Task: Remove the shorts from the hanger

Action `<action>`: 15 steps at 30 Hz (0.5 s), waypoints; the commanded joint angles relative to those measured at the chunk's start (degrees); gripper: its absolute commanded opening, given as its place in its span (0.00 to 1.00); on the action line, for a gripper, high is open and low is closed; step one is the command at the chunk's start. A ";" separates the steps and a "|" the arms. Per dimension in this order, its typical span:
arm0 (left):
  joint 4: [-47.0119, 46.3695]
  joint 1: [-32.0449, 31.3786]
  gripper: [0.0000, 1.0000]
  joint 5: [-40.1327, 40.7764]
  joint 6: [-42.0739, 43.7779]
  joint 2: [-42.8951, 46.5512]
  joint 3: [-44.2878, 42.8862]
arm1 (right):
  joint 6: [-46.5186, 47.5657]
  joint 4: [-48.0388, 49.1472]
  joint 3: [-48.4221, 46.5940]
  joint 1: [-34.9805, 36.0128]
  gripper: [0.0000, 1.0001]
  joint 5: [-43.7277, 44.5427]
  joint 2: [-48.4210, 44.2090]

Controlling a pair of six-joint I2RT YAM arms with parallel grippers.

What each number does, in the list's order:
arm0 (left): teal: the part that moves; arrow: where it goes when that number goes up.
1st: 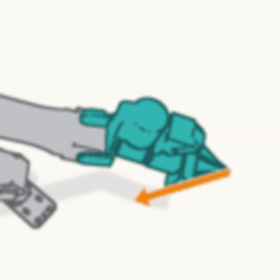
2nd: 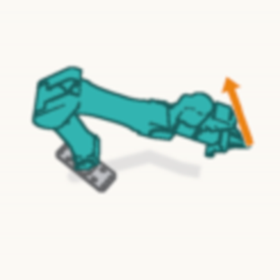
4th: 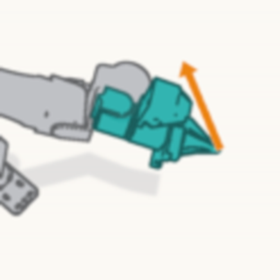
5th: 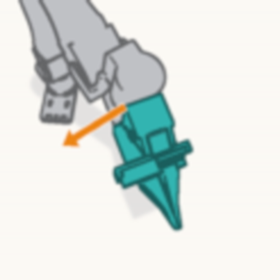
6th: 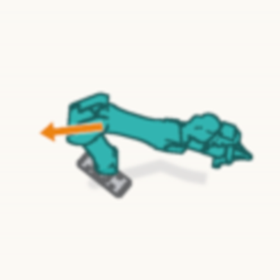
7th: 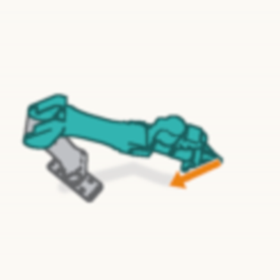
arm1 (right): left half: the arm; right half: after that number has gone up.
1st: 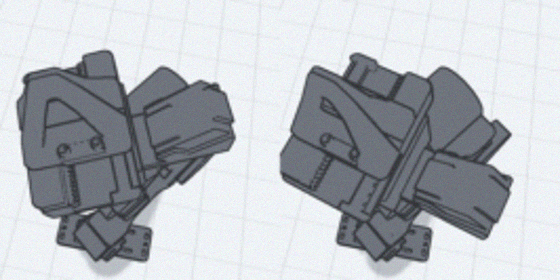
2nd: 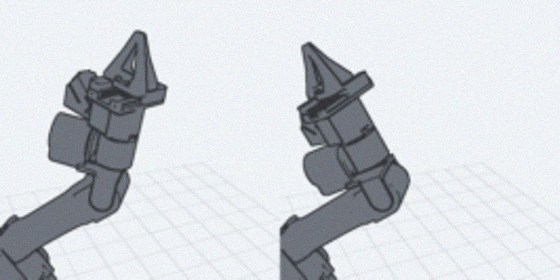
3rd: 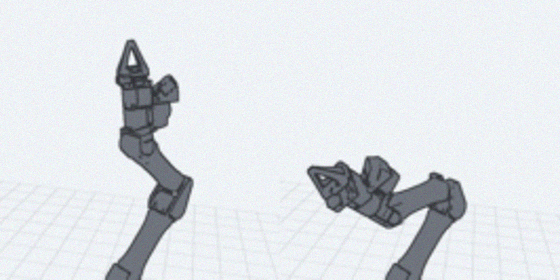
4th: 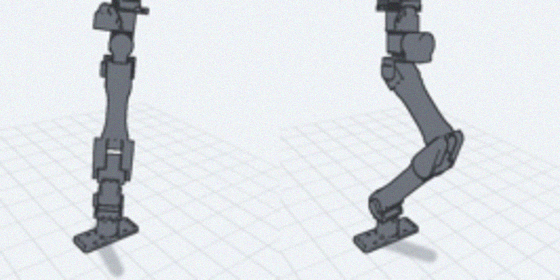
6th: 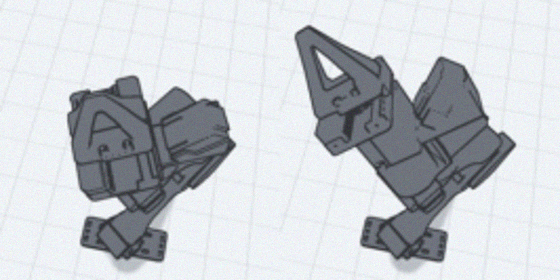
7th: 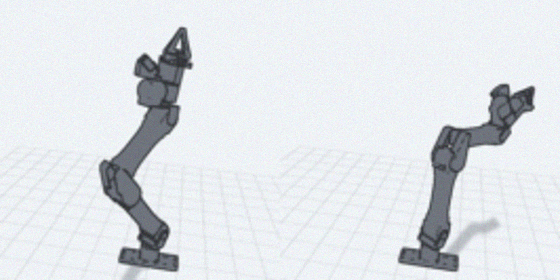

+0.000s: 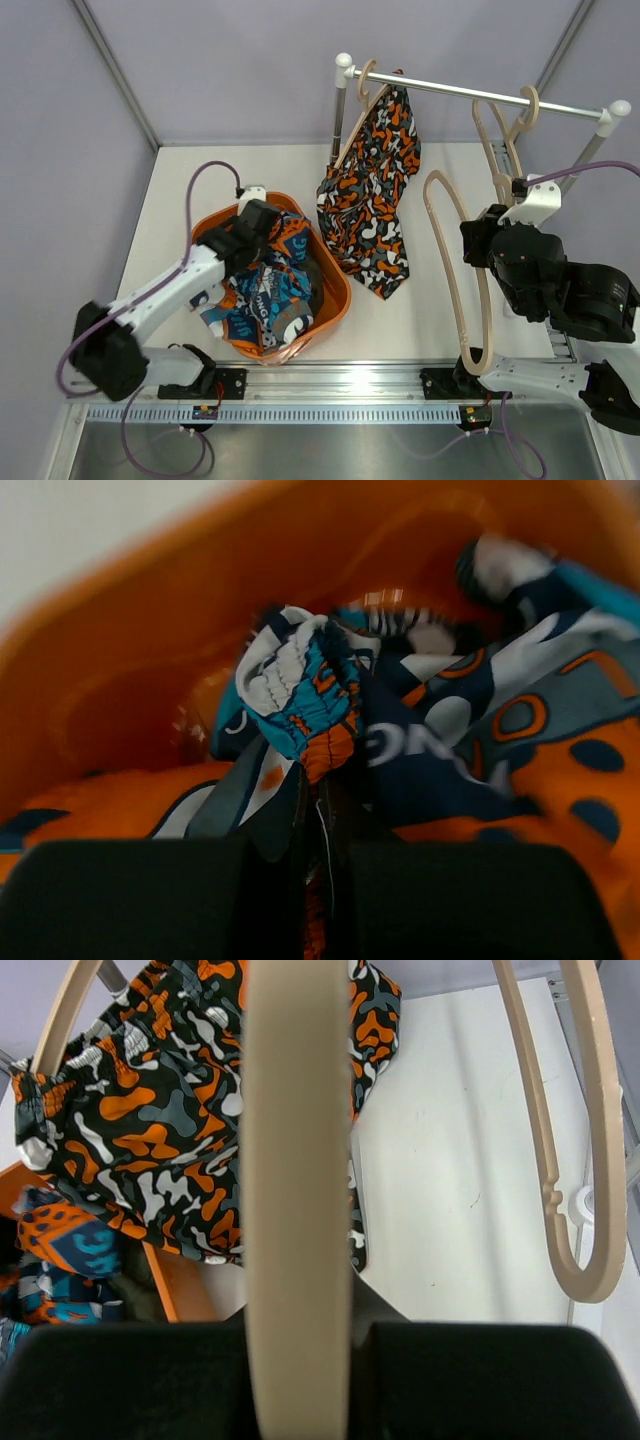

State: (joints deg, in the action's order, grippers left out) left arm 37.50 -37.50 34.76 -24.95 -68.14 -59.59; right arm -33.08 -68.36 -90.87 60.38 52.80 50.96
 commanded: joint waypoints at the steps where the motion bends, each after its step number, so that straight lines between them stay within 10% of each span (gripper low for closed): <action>1: -7.58 5.85 0.00 -22.67 -7.74 -8.91 5.17 | -1.64 2.97 1.13 0.53 0.00 -0.24 -0.33; 9: -20.35 7.88 0.01 -35.04 -13.81 -23.45 10.54 | -2.25 2.88 2.01 0.44 0.00 -2.26 -0.60; 15: -15.28 7.88 0.35 -26.96 -12.32 -13.79 9.50 | -1.55 2.35 -0.17 0.44 0.00 -1.65 1.07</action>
State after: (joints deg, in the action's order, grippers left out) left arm 21.89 -28.62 8.97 -35.24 -86.24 -50.19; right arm -33.85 -67.99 -89.03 60.40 50.17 50.87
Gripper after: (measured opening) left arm 0.255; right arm 0.100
